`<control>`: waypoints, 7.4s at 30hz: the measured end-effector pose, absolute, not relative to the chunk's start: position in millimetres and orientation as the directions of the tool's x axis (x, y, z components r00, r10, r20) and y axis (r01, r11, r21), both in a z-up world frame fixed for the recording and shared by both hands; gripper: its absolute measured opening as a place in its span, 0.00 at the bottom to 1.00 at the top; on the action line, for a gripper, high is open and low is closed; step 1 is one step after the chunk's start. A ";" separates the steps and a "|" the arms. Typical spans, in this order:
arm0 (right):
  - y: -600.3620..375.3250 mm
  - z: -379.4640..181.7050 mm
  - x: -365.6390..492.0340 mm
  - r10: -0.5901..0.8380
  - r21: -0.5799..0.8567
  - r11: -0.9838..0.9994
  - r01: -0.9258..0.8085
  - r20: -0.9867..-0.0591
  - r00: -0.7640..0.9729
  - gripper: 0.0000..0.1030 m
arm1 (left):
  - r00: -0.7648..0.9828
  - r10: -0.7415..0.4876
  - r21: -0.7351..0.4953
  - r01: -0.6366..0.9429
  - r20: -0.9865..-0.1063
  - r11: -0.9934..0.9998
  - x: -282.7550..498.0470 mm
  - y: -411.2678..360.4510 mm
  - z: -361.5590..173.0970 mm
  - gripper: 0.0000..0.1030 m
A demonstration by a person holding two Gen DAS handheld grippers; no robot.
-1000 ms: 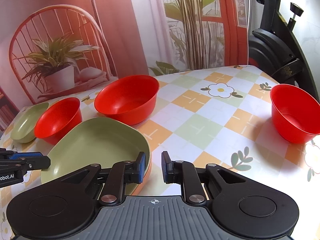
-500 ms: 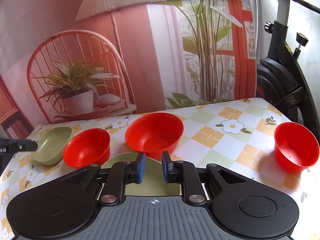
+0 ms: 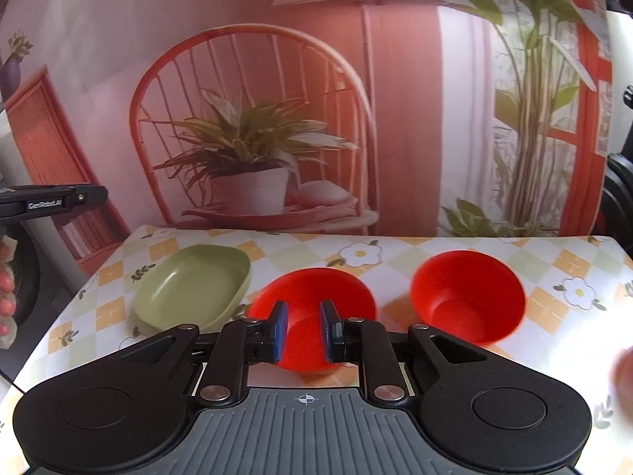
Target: Organize plates and bowls
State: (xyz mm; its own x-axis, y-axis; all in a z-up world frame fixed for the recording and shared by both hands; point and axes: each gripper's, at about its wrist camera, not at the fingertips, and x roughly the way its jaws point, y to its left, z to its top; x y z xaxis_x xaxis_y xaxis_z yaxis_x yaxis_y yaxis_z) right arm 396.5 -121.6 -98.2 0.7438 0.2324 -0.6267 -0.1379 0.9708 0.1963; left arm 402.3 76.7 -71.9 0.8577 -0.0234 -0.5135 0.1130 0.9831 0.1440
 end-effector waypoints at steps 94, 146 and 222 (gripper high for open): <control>-154.9 -101.4 326.7 0.117 0.245 0.969 0.026 -0.551 0.826 0.10 | 0.722 -0.307 -0.077 0.334 -0.620 0.940 342.1 -8.6 -113.4 0.11; -278.0 -172.4 276.2 0.153 0.490 0.847 0.205 -0.594 0.790 0.13 | 0.614 -0.279 0.071 0.482 -0.738 0.874 364.1 -133.0 -164.3 0.11; -366.8 -87.1 277.6 -0.104 0.268 0.925 0.268 -0.501 0.859 0.18 | 0.703 -0.350 0.015 0.457 -0.619 0.890 382.3 -150.1 -69.7 0.12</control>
State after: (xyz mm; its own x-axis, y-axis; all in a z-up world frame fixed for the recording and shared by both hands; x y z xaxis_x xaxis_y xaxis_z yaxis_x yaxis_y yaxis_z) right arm 277.6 -366.8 -87.1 0.8591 -0.1039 -0.5011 0.2681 0.9254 0.2677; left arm 382.3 -150.1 -69.7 0.7028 -0.3502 -0.6192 0.4565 0.8896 0.0150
